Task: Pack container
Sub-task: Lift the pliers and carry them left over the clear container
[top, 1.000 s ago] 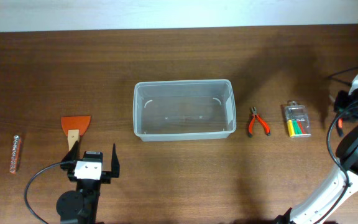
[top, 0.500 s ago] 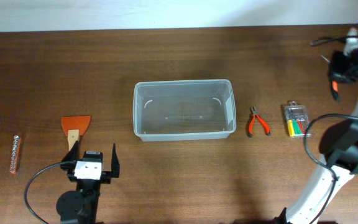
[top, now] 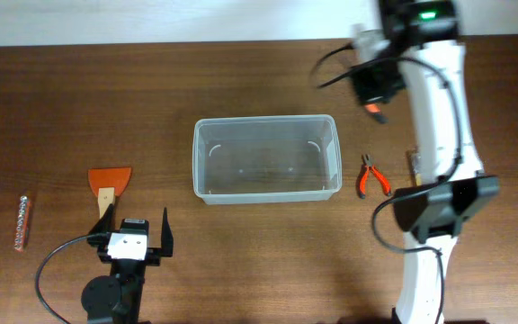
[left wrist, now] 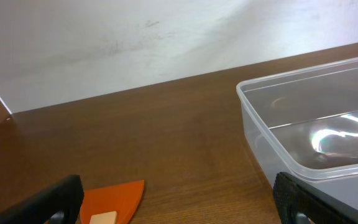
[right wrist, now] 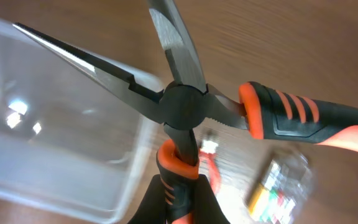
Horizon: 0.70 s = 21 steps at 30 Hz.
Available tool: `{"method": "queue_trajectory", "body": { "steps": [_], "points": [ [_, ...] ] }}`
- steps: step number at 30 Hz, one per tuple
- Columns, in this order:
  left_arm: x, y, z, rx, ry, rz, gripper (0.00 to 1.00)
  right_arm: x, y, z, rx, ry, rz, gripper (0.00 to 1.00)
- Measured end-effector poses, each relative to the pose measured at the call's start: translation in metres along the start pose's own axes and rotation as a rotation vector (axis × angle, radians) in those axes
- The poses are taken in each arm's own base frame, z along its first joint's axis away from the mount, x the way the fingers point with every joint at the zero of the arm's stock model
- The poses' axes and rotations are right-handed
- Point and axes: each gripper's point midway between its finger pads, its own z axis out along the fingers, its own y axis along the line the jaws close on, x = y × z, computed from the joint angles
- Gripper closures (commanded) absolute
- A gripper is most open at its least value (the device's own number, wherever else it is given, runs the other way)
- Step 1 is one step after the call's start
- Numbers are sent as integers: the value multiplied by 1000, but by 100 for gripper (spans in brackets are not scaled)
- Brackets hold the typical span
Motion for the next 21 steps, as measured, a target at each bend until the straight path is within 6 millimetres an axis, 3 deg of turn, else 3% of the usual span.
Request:
{"method": "queue_trajectory", "body": {
  "steps": [6,9,16,21],
  "points": [
    [0,0,0,0,0,0,1,-8,94,3,-17,4,-247,96],
    [0,0,0,0,0,0,1,-7,125,3,-27,4,-318,96],
    [0,0,0,0,0,0,1,7,180,9,-50,37,-467,96],
    [0,0,0,0,0,0,1,29,202,30,-71,130,-550,95]
  ]
}}
